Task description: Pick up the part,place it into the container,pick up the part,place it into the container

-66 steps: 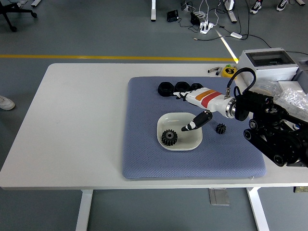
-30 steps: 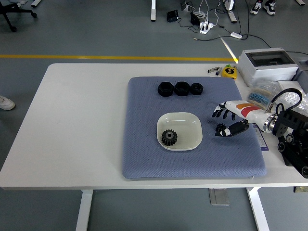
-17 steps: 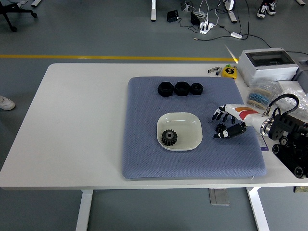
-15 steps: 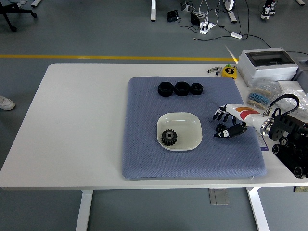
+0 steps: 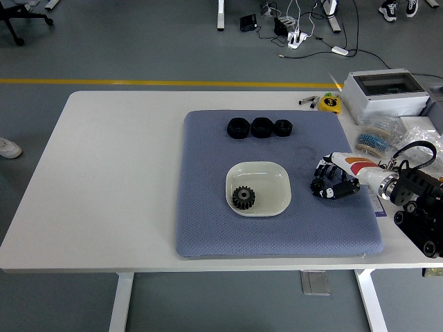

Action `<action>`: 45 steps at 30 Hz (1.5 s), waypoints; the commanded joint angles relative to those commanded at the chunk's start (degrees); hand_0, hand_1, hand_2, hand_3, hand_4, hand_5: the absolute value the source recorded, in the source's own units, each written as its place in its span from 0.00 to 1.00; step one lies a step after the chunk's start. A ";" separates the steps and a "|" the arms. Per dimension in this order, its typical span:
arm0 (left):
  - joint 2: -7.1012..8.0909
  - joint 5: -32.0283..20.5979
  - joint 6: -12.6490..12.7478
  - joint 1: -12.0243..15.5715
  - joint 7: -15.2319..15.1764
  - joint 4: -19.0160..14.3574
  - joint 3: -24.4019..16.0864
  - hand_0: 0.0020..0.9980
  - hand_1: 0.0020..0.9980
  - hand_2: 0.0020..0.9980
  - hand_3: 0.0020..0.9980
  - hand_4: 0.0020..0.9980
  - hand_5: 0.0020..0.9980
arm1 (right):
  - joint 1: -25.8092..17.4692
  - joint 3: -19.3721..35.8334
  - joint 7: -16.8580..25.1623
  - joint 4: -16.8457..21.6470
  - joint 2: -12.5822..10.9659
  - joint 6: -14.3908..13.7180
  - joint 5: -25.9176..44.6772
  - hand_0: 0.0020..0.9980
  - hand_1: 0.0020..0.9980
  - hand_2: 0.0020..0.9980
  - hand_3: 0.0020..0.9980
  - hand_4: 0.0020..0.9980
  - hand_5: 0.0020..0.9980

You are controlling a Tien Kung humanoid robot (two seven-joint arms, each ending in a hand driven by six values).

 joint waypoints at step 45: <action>0.10 0.35 -0.19 -0.09 -0.10 0.02 -0.04 0.76 0.79 0.81 0.72 0.75 0.70 | -0.29 -2.40 -0.33 -0.16 0.35 -1.10 2.71 0.00 0.11 0.23 0.35 0.84 0.34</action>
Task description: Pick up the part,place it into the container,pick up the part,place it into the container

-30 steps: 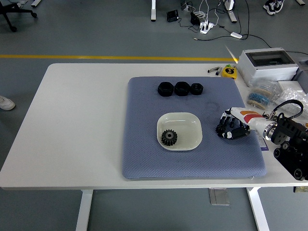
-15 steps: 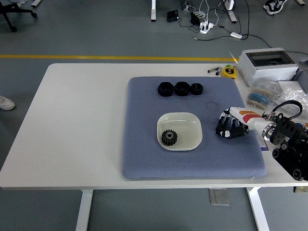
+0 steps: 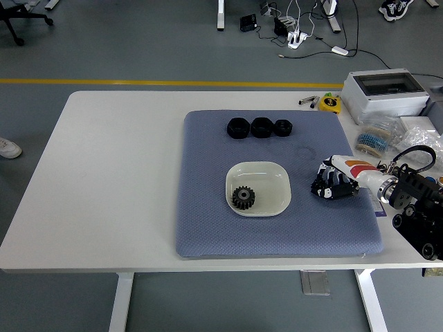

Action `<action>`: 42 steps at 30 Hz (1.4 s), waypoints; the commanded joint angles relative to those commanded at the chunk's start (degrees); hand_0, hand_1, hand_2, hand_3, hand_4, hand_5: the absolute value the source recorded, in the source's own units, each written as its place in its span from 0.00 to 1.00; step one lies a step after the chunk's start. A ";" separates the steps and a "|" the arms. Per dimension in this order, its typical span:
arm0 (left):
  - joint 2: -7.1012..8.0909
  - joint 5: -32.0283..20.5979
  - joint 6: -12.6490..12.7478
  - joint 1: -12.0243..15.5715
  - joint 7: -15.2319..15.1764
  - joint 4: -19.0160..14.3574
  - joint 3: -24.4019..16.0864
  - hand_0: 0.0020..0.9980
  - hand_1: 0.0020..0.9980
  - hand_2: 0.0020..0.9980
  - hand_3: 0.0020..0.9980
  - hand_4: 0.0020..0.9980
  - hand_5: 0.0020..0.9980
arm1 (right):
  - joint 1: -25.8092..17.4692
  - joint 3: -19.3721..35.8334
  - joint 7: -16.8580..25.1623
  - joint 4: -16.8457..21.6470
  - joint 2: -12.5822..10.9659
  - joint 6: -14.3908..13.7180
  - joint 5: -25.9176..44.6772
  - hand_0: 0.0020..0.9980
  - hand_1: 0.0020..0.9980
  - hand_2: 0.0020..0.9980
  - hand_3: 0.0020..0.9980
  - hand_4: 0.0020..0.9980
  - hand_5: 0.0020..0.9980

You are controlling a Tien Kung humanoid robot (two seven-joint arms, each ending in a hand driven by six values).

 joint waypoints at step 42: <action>0.39 -0.87 0.14 0.13 -0.12 0.01 0.52 0.76 0.78 0.80 0.72 0.75 0.70 | 2.96 2.29 0.27 19.65 -0.50 -0.94 -5.04 0.00 0.05 0.19 0.30 0.79 0.34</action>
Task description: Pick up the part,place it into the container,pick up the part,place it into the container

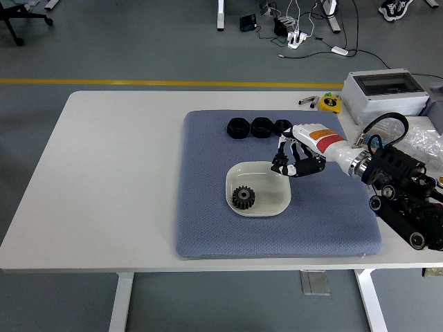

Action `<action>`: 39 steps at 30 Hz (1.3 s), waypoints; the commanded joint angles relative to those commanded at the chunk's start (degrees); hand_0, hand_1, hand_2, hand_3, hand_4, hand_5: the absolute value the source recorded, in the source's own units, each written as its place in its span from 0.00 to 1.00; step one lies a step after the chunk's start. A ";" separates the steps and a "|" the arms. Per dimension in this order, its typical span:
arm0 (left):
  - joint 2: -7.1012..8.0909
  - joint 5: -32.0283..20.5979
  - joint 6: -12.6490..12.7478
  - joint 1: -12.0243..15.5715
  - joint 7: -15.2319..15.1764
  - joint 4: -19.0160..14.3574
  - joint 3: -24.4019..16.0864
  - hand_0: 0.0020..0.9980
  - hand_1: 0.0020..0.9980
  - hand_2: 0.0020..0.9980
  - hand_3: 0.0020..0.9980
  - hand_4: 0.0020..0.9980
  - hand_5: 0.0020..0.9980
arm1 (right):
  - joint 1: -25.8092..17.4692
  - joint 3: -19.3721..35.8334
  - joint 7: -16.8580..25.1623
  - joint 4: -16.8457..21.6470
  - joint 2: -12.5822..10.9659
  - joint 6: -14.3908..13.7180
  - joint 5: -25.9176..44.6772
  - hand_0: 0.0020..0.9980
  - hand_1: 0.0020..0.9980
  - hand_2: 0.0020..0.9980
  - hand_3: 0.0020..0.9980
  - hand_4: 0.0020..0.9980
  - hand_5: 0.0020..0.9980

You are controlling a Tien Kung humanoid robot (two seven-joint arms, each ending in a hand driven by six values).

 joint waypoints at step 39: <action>0.50 0.61 0.28 -0.21 0.19 -0.07 -0.36 0.76 0.78 0.81 0.73 0.76 0.70 | 8.13 -15.52 -2.90 -10.55 9.14 3.75 -0.86 0.00 0.08 0.22 0.40 0.81 0.32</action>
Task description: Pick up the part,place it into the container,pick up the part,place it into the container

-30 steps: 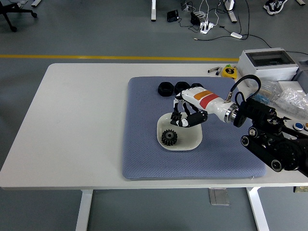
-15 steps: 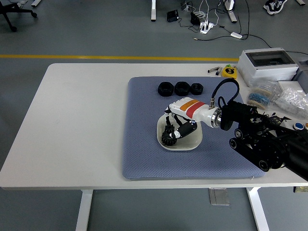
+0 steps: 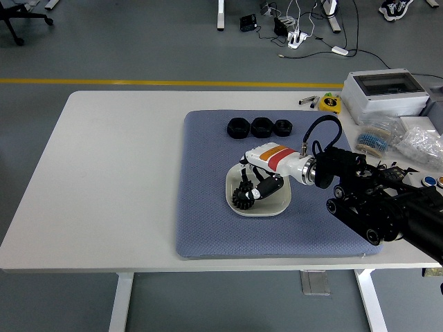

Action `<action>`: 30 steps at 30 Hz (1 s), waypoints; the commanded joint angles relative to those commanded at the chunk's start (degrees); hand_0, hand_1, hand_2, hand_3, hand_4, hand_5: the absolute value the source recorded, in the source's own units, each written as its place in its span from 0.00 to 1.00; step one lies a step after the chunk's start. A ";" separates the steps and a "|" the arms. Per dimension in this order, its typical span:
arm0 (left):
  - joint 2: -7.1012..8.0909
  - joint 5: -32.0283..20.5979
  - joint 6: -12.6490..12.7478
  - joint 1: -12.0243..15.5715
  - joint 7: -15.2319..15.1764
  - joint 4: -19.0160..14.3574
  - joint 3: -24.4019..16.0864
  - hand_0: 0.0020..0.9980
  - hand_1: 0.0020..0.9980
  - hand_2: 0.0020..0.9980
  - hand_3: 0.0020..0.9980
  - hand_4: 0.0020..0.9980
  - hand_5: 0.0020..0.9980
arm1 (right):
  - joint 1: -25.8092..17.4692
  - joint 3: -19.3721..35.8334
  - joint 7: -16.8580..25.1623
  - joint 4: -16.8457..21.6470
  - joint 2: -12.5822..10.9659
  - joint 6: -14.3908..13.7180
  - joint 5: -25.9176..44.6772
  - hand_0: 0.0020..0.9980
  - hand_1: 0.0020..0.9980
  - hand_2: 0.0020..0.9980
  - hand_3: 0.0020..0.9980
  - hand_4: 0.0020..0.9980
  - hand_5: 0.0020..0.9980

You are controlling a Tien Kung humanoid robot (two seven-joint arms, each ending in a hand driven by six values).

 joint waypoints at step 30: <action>0.12 0.72 -0.10 0.19 0.20 -0.02 -0.36 0.76 0.78 0.80 0.73 0.76 0.70 | 0.16 0.36 -0.11 0.70 0.27 1.39 -1.00 0.00 0.16 0.39 0.49 0.81 0.41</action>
